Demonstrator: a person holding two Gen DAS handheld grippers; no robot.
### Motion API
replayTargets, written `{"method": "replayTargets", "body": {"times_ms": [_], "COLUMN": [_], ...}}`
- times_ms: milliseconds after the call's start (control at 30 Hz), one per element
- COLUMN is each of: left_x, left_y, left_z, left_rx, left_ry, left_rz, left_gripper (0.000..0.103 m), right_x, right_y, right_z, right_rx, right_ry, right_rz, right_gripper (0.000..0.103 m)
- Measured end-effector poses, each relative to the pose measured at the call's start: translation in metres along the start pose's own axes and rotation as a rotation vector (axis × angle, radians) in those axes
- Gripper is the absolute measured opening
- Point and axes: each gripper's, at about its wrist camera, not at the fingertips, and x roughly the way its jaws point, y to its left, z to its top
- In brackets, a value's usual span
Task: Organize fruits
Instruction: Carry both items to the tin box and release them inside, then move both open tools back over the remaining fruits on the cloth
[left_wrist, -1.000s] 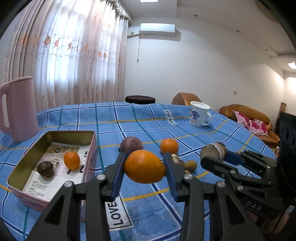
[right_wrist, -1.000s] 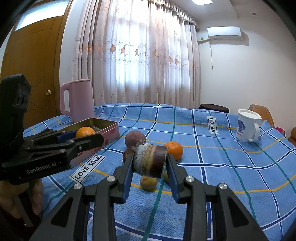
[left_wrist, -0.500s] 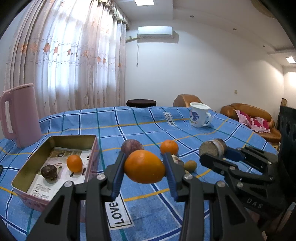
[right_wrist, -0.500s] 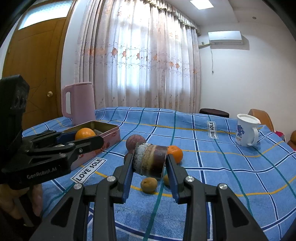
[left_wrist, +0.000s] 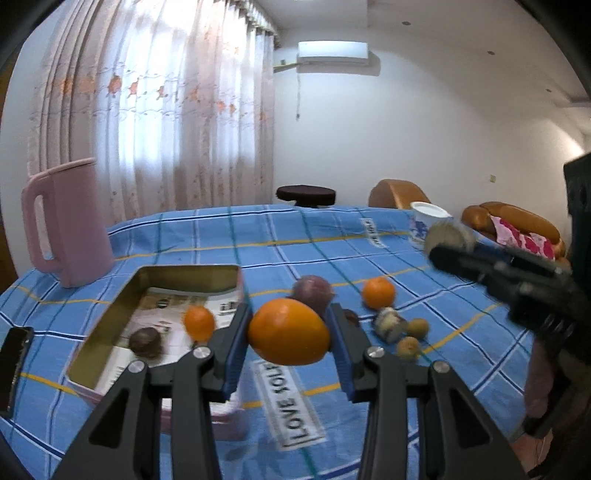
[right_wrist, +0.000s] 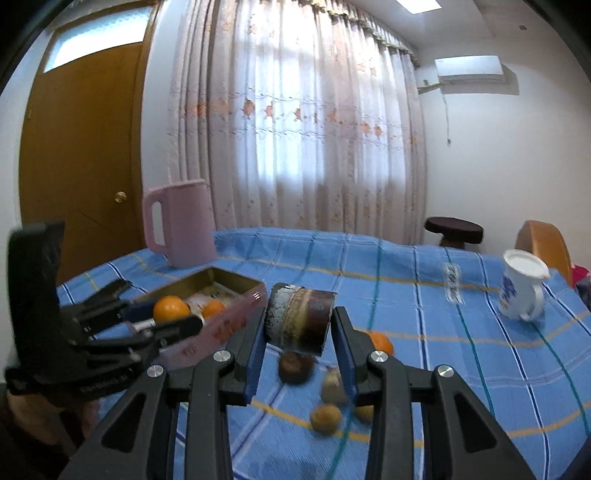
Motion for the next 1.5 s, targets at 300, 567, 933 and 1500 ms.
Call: {"method": "replayTargets", "body": {"times_ms": [300, 567, 933, 1500], "left_x": [0.012, 0.033, 0.056, 0.019], "left_y": [0.066, 0.117, 0.133, 0.117], "left_z": [0.018, 0.022, 0.021, 0.029], "left_rx": [-0.059, -0.121, -0.117, -0.112], "left_ry": [0.041, 0.095, 0.158, 0.059], "left_rz": [0.083, 0.129, 0.140, 0.178], "left_gripper": [0.043, 0.043, 0.043, 0.080], "right_x": [0.049, 0.114, 0.165, 0.148], "right_y": [0.037, 0.082, 0.113, 0.112], "right_z": [0.051, 0.045, 0.006, -0.004], "right_rx": [-0.068, -0.126, -0.134, -0.132], "right_ry": [0.019, 0.136, 0.304, 0.315], "right_rz": [0.106, 0.176, 0.221, 0.201], "right_gripper": [0.037, 0.037, 0.037, 0.056]}}
